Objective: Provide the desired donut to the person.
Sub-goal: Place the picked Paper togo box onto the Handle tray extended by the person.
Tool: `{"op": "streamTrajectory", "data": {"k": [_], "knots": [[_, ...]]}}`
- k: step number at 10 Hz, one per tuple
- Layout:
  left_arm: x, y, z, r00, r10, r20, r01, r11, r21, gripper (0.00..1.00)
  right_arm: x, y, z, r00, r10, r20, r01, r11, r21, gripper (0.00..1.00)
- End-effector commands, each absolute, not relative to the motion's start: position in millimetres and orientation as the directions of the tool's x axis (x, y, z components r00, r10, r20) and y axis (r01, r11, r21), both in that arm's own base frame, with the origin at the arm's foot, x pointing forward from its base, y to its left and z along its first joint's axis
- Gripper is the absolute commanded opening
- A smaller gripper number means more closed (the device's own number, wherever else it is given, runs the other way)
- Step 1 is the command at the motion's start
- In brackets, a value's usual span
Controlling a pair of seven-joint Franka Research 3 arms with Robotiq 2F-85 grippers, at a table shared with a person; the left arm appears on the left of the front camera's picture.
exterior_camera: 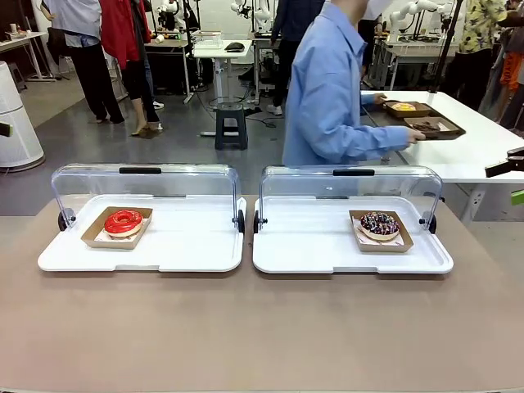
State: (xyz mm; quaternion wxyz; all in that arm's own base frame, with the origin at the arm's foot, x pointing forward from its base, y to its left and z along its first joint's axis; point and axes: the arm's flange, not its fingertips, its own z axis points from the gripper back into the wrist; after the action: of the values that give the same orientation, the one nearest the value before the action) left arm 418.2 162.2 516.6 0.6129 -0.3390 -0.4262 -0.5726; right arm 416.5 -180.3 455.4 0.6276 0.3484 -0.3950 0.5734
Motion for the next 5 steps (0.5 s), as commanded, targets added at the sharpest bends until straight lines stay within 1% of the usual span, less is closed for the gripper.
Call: {"op": "streamTrajectory", "data": {"k": [1, 2, 3, 5], "knots": [[424.3, 173.1, 496.5, -0.025, -0.430, 0.902, 0.990, 0.116, 0.082, 1.00, 415.6, -179.9, 454.8, 0.027, 0.438, 0.899, -0.995, 0.096, -0.017, 1.00], [424.9, 177.5, 483.4, -0.058, -0.495, 0.867, 0.987, 0.105, 0.126, 1.00, 415.6, -179.9, 454.8, 0.027, 0.438, 0.899, -0.995, 0.096, -0.017, 1.00], [426.6, 178.7, 478.1, -0.089, -0.505, 0.858, 0.983, 0.095, 0.158, 1.00, 415.6, -179.9, 454.8, 0.027, 0.438, 0.899, -0.995, 0.096, -0.017, 1.00], [430.7, 181.9, 477.3, -0.101, -0.514, 0.852, 0.986, 0.062, 0.154, 1.00, 415.6, -179.9, 454.8, 0.027, 0.438, 0.899, -0.995, 0.096, -0.017, 1.00]]}}
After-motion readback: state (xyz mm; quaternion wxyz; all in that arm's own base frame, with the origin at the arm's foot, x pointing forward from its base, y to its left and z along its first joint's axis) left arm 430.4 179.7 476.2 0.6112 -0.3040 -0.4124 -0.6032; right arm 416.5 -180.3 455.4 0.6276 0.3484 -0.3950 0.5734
